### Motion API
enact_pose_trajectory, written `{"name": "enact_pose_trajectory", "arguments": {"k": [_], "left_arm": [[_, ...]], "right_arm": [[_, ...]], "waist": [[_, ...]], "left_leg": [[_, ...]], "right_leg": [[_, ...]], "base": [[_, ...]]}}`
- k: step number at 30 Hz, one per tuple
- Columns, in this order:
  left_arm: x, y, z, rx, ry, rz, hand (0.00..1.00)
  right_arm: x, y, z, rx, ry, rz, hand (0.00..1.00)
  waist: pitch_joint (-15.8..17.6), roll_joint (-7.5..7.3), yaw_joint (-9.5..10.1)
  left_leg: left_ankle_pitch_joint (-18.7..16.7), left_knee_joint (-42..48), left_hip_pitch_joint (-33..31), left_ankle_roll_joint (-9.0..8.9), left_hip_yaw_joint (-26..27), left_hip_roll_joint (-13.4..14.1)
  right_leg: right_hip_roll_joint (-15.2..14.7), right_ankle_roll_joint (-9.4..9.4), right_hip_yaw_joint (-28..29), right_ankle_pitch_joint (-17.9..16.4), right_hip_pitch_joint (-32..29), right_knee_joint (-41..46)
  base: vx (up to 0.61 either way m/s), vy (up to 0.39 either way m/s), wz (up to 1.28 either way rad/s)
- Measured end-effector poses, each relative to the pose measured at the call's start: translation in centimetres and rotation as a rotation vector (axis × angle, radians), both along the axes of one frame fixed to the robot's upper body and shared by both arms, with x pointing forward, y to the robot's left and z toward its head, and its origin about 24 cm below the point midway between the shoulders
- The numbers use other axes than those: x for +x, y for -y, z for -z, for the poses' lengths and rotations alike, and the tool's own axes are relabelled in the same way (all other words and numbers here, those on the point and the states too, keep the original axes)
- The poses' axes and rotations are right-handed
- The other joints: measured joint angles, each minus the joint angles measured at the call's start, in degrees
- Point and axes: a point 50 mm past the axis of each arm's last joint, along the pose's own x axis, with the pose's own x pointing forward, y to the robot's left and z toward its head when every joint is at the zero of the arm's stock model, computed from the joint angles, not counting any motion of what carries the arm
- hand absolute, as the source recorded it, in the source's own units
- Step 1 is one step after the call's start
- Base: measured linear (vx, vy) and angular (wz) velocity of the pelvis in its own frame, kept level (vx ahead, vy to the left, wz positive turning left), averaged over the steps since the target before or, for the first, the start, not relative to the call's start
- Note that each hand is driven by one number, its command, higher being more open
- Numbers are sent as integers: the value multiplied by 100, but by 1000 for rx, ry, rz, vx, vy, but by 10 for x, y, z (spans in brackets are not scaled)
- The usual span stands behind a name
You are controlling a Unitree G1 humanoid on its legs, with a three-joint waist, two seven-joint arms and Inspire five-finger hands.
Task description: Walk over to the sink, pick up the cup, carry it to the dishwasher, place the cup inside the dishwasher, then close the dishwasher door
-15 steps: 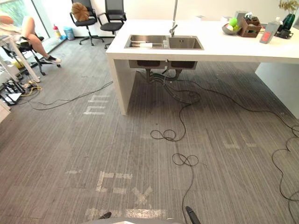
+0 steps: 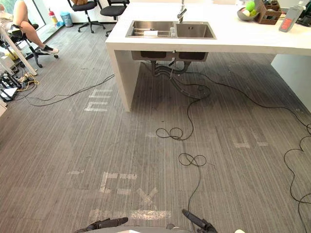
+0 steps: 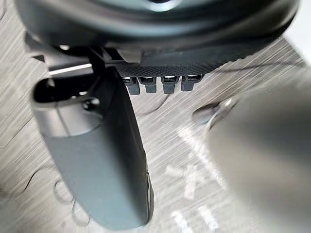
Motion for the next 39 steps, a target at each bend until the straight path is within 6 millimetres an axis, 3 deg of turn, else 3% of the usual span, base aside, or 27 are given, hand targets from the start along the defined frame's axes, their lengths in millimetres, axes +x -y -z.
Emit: {"name": "enact_pose_trajectory", "arguments": {"k": [6,11,23,33,39], "left_arm": [[23,14,-6,-27,90,54,100],[25,18,-7,-11,115,77,100],[48,33,-16,187,278,52,100],[36,30,-11,187,197,-21,100],[16,25,-1,91,80,-64,100]], "right_arm": [[40,-6,-10,12,111,-92,100],[49,-9,-12,32,124,-103,100],[46,-13,-12,61,121,-80,100],[29,-11,-8,22,140,-156,100],[13,-10,-3,46,86,-127,100]], "waist": [[56,14,11],[106,34,10],[147,98,-53],[151,105,-64],[146,104,-67]], "left_leg": [[74,-86,11,6,-43,-23],[74,-113,49,7,-12,-18],[68,-90,159,3,164,-3],[-24,-27,159,212,371,-2],[-12,-92,202,246,568,18]], "right_leg": [[-25,127,-147,-57,26,14],[-36,242,-200,-133,36,85],[-52,288,-137,-164,79,225],[-47,84,52,-151,-8,312],[-8,8,247,-115,-70,293]], "base": [[-19,-5,12],[-6,0,6],[-21,0,-3],[-60,5,-10],[-19,-8,-15]]}}
